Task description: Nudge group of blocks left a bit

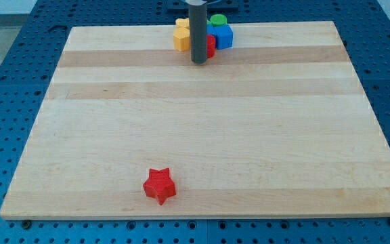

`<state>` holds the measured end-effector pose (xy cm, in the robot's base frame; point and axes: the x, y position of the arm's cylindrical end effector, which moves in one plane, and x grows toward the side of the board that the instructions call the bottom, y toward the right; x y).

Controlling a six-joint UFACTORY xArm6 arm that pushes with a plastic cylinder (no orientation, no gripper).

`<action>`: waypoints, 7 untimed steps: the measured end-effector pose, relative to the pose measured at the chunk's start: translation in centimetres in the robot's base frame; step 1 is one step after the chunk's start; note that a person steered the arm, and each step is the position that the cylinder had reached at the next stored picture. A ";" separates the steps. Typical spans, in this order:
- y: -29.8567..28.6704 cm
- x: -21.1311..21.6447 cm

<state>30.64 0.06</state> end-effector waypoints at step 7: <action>8.0 -11.4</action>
